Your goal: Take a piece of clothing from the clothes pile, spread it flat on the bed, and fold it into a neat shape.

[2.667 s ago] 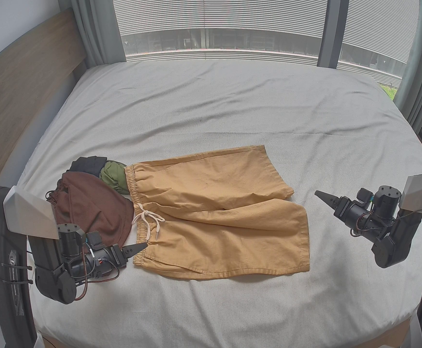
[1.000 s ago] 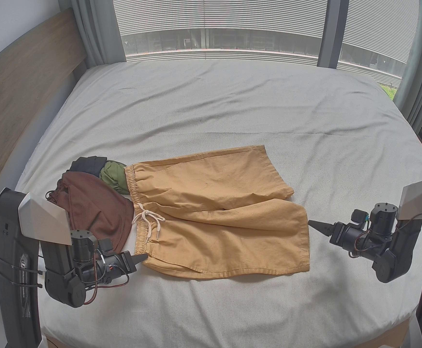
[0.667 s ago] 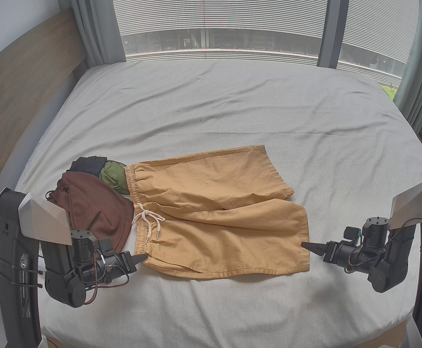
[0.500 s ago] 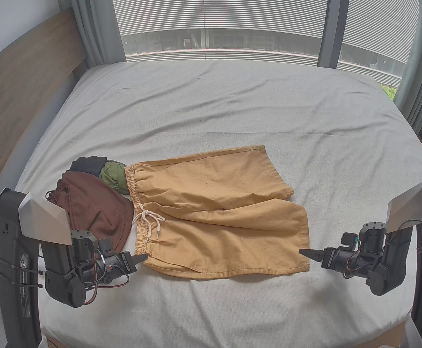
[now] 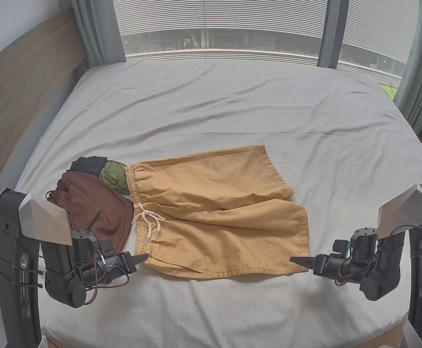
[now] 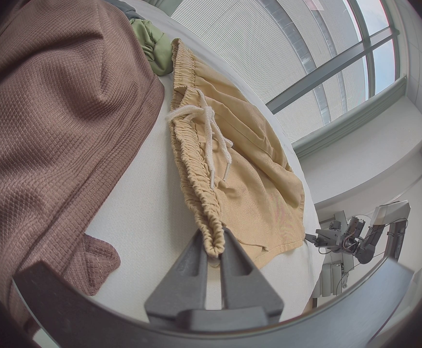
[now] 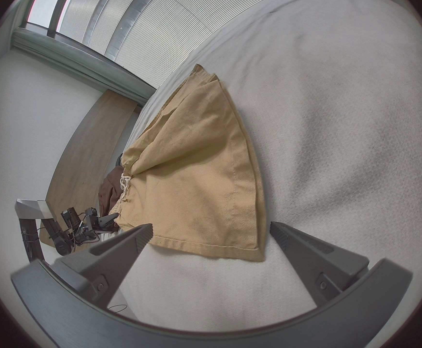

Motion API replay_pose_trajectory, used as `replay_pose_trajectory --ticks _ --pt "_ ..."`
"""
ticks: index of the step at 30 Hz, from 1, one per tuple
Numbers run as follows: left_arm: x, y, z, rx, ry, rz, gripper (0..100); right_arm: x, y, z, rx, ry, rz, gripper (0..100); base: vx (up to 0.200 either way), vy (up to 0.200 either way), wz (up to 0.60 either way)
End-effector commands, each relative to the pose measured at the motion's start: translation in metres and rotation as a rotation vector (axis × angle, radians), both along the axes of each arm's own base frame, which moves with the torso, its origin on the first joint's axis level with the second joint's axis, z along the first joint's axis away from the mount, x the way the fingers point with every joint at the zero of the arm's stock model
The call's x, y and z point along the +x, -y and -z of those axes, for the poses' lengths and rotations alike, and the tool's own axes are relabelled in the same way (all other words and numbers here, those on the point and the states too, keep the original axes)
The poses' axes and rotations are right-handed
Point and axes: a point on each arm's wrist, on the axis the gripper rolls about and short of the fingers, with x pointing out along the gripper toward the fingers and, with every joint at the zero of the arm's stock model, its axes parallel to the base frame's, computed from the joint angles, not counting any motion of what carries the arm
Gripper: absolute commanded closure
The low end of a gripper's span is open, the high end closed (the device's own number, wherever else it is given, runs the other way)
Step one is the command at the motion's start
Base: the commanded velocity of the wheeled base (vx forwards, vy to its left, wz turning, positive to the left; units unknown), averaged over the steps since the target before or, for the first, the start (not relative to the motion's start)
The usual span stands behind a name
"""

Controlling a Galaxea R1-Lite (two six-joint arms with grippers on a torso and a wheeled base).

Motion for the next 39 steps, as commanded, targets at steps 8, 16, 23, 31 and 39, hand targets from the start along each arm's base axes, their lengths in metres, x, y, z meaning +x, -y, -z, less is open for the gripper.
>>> replay_pose_trajectory --ticks 8,16,23,31,39 --pt "-0.0002 0.0000 0.0005 -0.001 -0.003 0.001 100 -0.0069 -0.0041 -0.0013 0.047 -0.046 -0.027 0 0.000 0.000 0.00" --pt "-0.0001 0.0001 0.0003 0.000 0.000 0.002 100 -0.0057 -0.0034 -0.0018 0.066 -0.048 -0.036 0 0.000 0.000 0.00" --pt "-0.0001 0.0001 0.0003 0.000 0.000 0.002 100 -0.0041 -0.0036 -0.0009 0.065 -0.045 -0.033 0 0.000 0.000 0.00" --pt "-0.0001 0.0001 0.0003 0.000 0.000 0.002 100 -0.0013 -0.0039 -0.0002 0.068 -0.042 -0.025 100 0.000 0.000 0.00" --pt "-0.0005 0.0000 0.0005 0.000 -0.002 0.002 100 -0.0016 -0.0034 -0.0004 0.067 -0.043 -0.022 100 0.000 0.000 0.00"
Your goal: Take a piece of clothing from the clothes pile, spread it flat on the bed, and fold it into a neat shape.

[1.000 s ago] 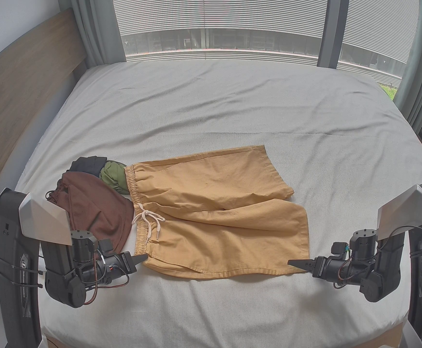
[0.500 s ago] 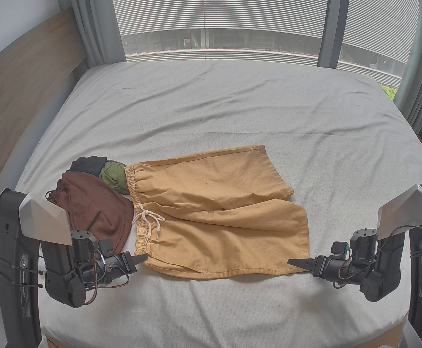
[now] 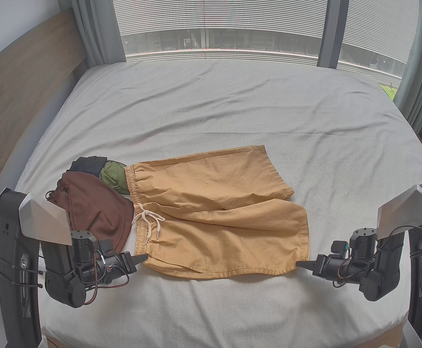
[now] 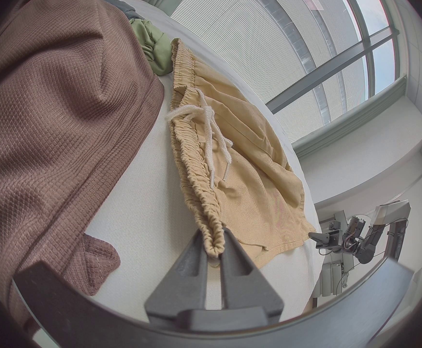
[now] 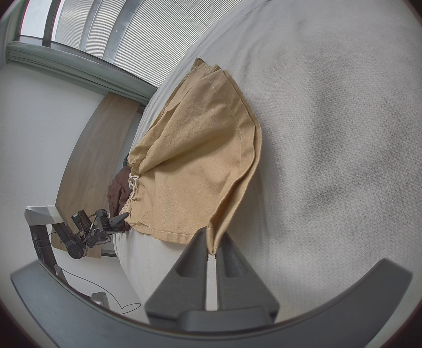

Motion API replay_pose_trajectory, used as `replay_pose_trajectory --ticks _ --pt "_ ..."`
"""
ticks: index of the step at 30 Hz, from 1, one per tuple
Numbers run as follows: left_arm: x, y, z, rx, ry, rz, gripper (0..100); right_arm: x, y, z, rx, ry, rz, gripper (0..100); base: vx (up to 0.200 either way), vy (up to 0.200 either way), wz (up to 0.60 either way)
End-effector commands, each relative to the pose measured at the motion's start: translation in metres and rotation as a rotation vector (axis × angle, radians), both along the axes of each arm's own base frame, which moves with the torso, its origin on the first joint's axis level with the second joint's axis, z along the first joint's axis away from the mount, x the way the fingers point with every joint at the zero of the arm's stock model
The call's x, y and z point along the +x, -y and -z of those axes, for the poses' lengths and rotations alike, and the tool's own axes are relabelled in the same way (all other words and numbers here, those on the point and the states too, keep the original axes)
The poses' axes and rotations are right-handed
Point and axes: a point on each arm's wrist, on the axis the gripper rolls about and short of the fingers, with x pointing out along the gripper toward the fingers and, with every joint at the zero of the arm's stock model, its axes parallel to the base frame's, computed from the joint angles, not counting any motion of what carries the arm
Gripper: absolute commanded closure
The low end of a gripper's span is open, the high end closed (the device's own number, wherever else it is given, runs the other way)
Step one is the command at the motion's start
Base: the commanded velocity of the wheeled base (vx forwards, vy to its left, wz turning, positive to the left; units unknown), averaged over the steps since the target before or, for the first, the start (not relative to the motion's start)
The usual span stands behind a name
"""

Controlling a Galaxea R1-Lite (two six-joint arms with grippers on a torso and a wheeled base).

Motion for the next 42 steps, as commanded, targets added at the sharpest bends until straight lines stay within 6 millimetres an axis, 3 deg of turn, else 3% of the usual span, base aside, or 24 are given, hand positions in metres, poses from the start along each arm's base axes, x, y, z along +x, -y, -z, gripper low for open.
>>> replay_pose_trajectory --ticks 1,7,11,17,24,42 --pt "-0.001 0.000 0.001 0.001 -0.004 -0.001 100 -0.001 0.000 0.000 -0.001 -0.004 0.000 100 0.000 0.000 0.00" --pt "-0.009 -0.004 -0.001 0.004 -0.028 -0.001 100 -0.014 0.000 -0.009 -0.008 -0.019 -0.008 100 0.000 0.000 0.00" --pt "-0.026 -0.006 -0.016 -0.010 -0.046 0.020 100 -0.029 0.004 -0.026 -0.010 -0.016 -0.007 100 0.000 0.000 0.00" --pt "-0.045 -0.008 -0.026 -0.009 -0.078 0.025 100 -0.040 0.013 -0.023 -0.053 -0.032 -0.006 100 0.000 0.000 0.00" --pt "-0.065 -0.010 -0.023 0.035 -0.121 0.059 100 -0.055 0.016 -0.020 -0.088 -0.072 -0.025 100 0.000 0.000 0.00" --pt "-0.090 -0.010 -0.019 0.055 -0.197 0.135 100 -0.079 0.024 -0.017 -0.153 -0.121 -0.062 100 0.000 0.000 0.00"
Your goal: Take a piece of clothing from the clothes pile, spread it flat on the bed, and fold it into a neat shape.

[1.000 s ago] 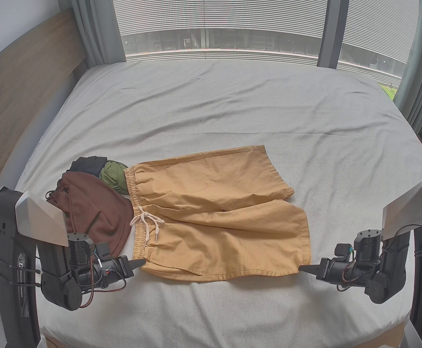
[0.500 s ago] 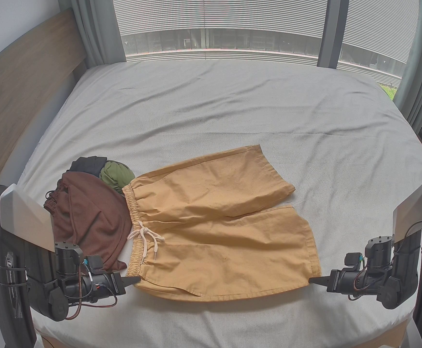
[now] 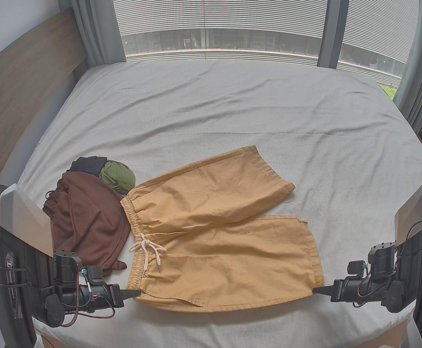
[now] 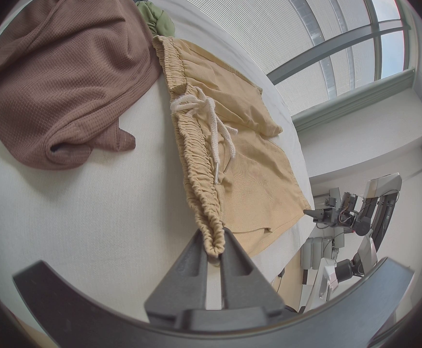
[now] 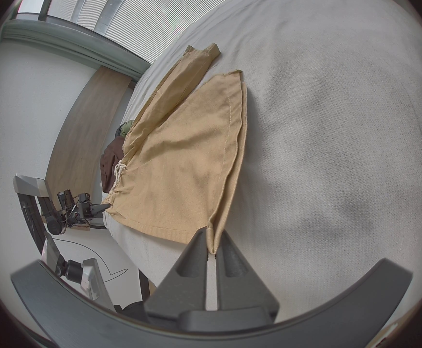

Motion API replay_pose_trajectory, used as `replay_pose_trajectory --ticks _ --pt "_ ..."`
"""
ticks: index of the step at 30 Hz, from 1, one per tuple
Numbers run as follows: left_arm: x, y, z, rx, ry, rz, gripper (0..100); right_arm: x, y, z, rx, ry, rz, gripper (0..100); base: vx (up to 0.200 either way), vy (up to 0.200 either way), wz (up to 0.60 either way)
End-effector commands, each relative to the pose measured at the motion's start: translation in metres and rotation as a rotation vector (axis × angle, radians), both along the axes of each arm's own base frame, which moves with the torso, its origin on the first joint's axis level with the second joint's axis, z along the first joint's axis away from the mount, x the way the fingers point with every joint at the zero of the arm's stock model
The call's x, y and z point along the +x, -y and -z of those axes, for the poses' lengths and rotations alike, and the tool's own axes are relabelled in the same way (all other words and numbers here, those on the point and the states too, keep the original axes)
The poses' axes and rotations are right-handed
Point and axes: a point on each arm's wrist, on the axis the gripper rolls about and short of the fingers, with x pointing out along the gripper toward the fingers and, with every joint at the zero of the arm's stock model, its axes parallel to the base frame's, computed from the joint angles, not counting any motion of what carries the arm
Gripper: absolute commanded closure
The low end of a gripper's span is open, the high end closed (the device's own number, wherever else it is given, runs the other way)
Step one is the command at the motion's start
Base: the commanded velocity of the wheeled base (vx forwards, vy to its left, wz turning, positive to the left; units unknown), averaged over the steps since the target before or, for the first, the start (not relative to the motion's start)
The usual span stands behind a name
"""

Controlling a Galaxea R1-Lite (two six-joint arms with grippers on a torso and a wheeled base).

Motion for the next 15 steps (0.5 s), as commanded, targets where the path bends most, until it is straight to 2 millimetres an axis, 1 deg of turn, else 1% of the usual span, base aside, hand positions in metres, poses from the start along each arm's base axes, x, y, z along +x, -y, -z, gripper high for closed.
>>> replay_pose_trajectory --ticks 1,11,15 --pt "-0.006 0.000 0.002 0.009 -0.022 0.012 100 -0.006 0.002 0.001 -0.008 -0.023 0.001 100 0.000 0.000 0.00" --pt "-0.017 -0.001 0.002 0.038 -0.034 0.049 100 -0.006 0.004 0.001 -0.009 -0.027 0.007 100 0.000 0.000 0.00" --pt "-0.017 -0.001 0.002 0.040 -0.031 0.052 100 -0.006 0.004 0.001 -0.011 -0.028 0.007 100 0.000 0.000 0.00"
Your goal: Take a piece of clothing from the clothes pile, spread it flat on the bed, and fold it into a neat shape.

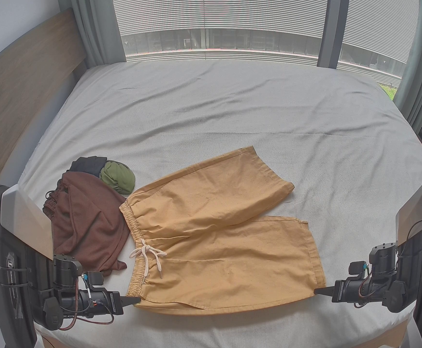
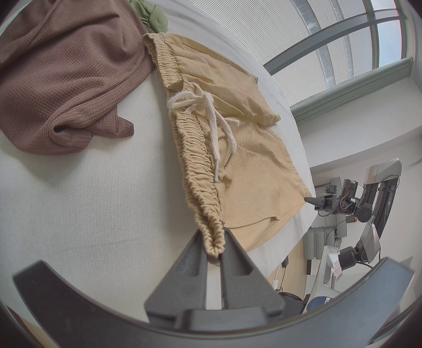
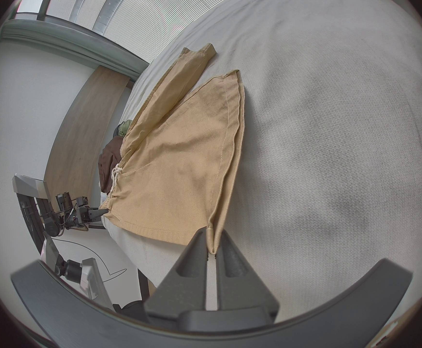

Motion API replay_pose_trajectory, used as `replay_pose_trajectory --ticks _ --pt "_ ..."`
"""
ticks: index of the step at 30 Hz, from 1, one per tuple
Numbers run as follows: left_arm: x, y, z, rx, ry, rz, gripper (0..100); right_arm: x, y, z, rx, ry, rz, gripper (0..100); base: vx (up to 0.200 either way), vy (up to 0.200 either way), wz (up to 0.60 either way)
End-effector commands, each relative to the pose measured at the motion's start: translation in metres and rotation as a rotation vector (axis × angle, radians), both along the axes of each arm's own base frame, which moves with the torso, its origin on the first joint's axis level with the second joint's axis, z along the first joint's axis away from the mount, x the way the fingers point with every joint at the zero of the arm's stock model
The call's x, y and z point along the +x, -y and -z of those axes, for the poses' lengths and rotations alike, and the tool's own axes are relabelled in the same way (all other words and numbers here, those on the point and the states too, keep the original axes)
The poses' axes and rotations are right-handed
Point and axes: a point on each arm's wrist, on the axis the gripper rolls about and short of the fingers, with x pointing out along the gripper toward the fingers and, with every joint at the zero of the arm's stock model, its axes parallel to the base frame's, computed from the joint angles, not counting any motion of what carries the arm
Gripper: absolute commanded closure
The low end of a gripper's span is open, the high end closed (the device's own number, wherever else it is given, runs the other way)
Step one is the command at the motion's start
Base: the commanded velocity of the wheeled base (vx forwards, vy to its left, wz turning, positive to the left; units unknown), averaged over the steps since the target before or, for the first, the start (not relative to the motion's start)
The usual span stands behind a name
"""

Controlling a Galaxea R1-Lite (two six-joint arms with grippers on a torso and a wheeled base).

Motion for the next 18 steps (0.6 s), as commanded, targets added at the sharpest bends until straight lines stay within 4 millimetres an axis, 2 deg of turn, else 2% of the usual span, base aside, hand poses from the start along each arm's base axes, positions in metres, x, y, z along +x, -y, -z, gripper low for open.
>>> replay_pose_trajectory --ticks 1,9,13,16,18 --pt "-0.004 0.000 0.001 0.003 -0.020 0.001 100 -0.005 0.000 0.000 -0.002 -0.021 -0.001 100 0.000 0.000 0.00" --pt "-0.004 0.000 0.001 -0.001 -0.020 0.006 100 -0.004 0.000 0.000 0.000 -0.013 -0.002 100 0.000 0.000 0.00" --pt "0.004 0.001 0.000 -0.013 0.013 0.010 100 0.001 0.000 -0.004 0.013 0.020 -0.006 100 0.000 0.000 0.00" --pt "0.011 0.002 -0.002 -0.019 0.050 0.008 100 0.009 -0.001 -0.015 0.021 0.093 -0.003 100 0.000 0.000 0.00" --pt "0.022 0.005 -0.013 -0.032 0.127 0.006 100 0.020 0.000 -0.034 0.043 0.199 0.007 100 0.000 0.000 0.00"
